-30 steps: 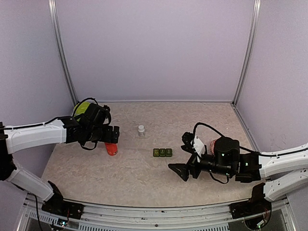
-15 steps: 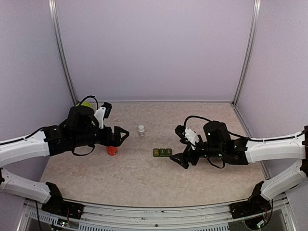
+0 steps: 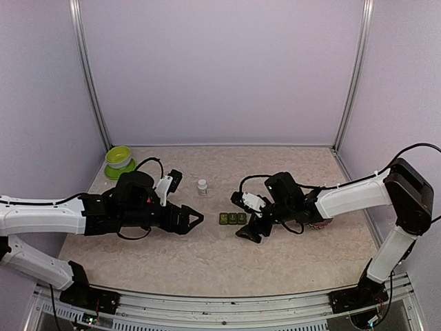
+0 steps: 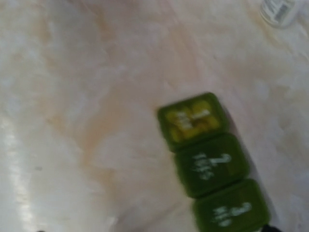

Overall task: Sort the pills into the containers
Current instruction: Pick up the pill container from the center of the board.

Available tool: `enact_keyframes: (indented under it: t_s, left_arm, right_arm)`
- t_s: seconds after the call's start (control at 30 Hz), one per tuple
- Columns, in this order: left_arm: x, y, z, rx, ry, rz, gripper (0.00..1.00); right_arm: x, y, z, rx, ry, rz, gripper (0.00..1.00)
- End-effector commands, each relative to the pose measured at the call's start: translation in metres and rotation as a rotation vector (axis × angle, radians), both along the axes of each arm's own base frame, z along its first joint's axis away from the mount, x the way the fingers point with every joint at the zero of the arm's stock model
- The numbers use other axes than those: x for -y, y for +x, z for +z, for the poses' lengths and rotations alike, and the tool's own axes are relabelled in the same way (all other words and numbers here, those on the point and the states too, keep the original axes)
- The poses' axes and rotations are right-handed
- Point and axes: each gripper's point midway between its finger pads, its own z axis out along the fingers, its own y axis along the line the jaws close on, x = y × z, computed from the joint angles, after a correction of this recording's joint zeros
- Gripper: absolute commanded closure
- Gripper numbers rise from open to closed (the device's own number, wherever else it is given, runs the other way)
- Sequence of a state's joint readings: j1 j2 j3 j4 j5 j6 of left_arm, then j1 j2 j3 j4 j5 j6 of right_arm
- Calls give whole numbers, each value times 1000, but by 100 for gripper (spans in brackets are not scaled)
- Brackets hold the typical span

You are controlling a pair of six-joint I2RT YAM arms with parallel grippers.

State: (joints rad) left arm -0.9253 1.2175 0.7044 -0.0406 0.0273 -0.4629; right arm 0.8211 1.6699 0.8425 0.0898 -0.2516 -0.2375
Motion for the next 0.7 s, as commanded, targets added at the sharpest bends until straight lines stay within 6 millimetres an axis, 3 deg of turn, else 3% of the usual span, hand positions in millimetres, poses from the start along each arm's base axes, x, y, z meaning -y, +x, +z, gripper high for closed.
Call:
enact_keyframes:
  t_s: [0.0,0.2,0.37,0.5,0.67]
  left_arm:
    - [13,-8,-1,-28,-67,-40,1]
    - [19,-13,-5,-49,-89,-58,1]
    - [19,-14,-8,-62,-92,-57,1]
    - [20,-16,-12,-74,-93,-60,1]
    - [23,-19,-14,-82,-93,-72,1]
  right_arm:
    - [2,20,-3,-19,4,9,5]
    - [0,31,-22,-17,-59,40,7]
    - [-2,38,-26,28,-74,52,11]
    - [-4,42,-32,44,-91,67,23]
    - [-7,45,-44,30,-116,83,24]
